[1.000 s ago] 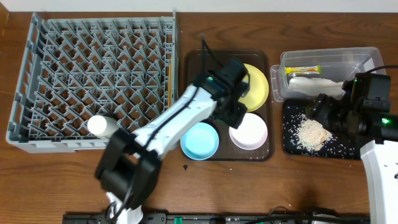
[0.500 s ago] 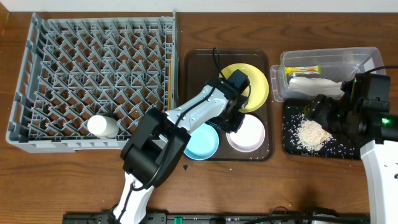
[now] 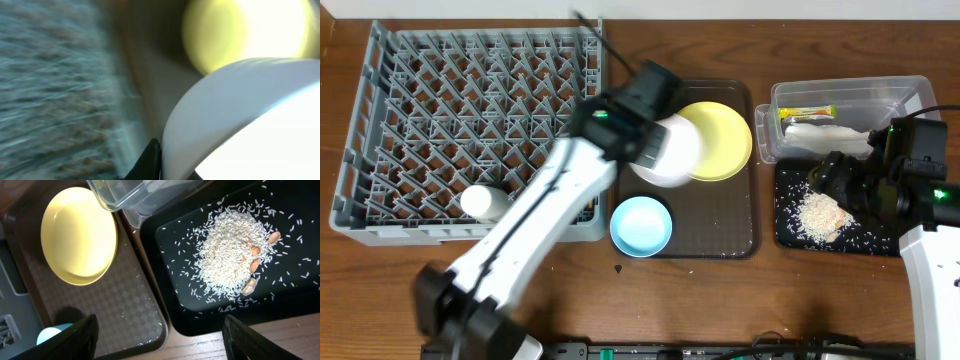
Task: Sort waste into correct bins and load items into the dishwasher
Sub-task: 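Lift the pink bowl into the dish rack and release it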
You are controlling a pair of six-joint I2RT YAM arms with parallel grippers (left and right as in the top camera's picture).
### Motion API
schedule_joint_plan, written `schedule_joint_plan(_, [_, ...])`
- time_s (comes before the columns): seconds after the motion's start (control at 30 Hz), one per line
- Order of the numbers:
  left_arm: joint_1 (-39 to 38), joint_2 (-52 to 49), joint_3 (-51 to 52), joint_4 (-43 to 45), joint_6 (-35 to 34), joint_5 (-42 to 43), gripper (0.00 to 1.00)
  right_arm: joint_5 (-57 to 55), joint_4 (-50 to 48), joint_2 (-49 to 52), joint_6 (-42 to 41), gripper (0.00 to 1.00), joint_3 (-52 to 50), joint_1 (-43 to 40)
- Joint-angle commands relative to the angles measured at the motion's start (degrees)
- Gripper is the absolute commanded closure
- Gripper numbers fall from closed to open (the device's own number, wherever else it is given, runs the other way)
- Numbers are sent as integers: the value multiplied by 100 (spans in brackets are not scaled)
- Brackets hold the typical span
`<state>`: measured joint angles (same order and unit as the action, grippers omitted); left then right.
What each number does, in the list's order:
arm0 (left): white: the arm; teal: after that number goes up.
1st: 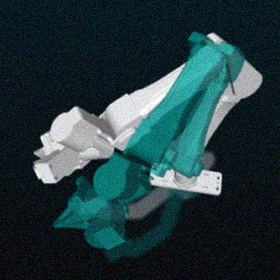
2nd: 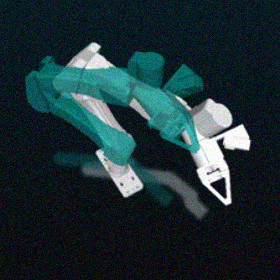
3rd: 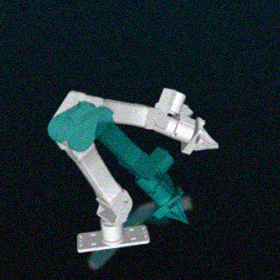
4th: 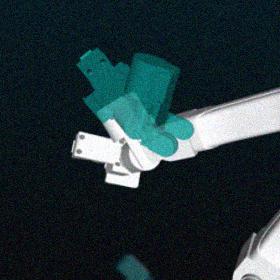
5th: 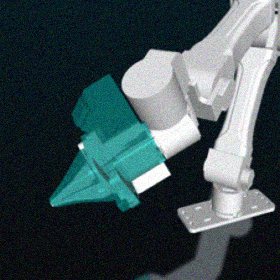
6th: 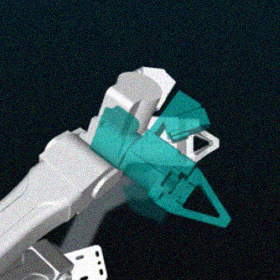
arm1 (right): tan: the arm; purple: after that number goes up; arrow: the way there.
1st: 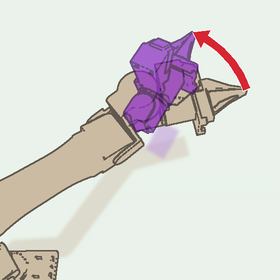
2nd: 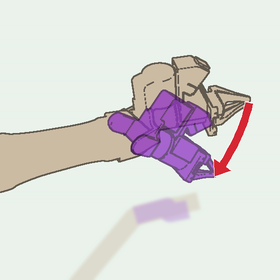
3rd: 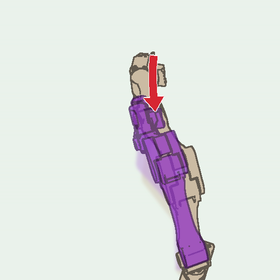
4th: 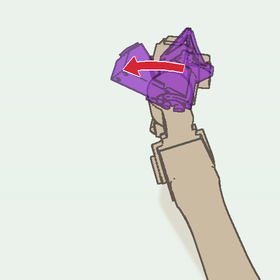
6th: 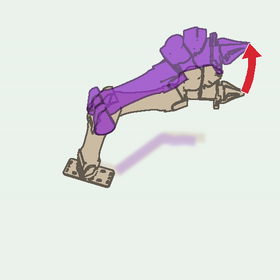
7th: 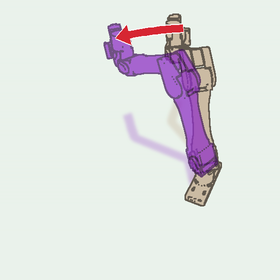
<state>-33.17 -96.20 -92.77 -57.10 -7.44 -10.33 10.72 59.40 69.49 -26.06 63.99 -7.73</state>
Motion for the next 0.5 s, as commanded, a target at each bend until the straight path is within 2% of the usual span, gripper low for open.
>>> schedule_joint_plan(0.0, [382,-48,44,-393,-13,-3202,93,28,-35,15,87,23,-35,-42])
schedule_joint_plan(0.07, [623,-70,190,-463,-61,-3941,93,28,-37,15,87,23,-35,-42])
schedule_joint_plan(0.23, [1143,-280,485,-435,-120,-5001,92,28,-35,17,90,23,-35,-42])
schedule_joint_plan(0.33, [1460,-570,678,-291,-610,-5727,93,26,-63,17,90,22,-35,-42])
schedule_joint_plan(0.47, [1615,-916,721,133,-623,-6111,92,26,-61,17,160,22,-35,-42])
